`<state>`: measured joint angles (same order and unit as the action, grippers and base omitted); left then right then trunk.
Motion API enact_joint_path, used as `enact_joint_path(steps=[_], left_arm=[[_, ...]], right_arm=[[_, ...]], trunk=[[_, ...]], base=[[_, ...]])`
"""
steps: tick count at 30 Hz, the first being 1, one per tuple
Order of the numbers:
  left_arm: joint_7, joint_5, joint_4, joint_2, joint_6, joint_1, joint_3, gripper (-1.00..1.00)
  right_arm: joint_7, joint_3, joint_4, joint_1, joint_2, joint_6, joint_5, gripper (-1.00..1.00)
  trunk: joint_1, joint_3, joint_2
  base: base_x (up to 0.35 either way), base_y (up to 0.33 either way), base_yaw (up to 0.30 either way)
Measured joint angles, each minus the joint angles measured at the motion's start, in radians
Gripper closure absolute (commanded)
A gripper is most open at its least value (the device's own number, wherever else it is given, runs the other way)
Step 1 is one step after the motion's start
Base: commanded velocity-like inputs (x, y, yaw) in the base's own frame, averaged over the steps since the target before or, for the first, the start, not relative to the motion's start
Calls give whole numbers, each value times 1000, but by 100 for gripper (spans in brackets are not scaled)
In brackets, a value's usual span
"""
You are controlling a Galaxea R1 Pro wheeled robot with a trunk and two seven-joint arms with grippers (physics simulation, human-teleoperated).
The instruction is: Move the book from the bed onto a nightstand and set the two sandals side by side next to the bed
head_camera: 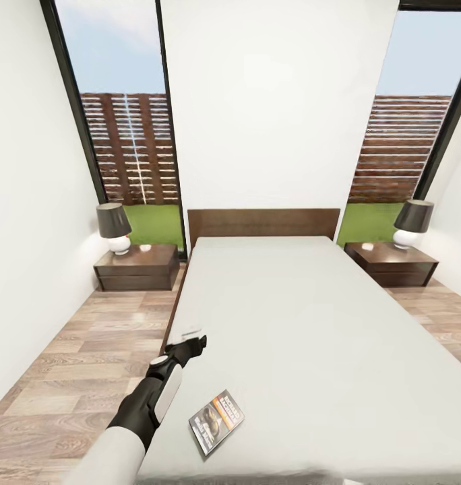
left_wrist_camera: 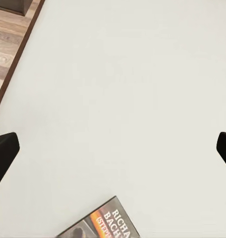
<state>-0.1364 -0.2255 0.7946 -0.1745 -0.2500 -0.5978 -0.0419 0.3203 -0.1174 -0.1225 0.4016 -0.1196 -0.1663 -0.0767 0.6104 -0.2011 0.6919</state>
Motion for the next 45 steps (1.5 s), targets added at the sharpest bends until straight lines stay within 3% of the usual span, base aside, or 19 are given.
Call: enact_joint_path(steps=[38, 45], left_arm=[[-2, 0, -11, 0, 4, 0, -4, -100], [-2, -1, -12, 0, 4, 0, -25, -100]], right_arm=[[3, 0, 0, 0, -2, 0, -8, -100], [4, 0, 0, 0, -2, 0, -8, -100]], trunk=[[0, -60, 0], [0, -71, 0]], base=[[0, 0, 0], [0, 0, 0]])
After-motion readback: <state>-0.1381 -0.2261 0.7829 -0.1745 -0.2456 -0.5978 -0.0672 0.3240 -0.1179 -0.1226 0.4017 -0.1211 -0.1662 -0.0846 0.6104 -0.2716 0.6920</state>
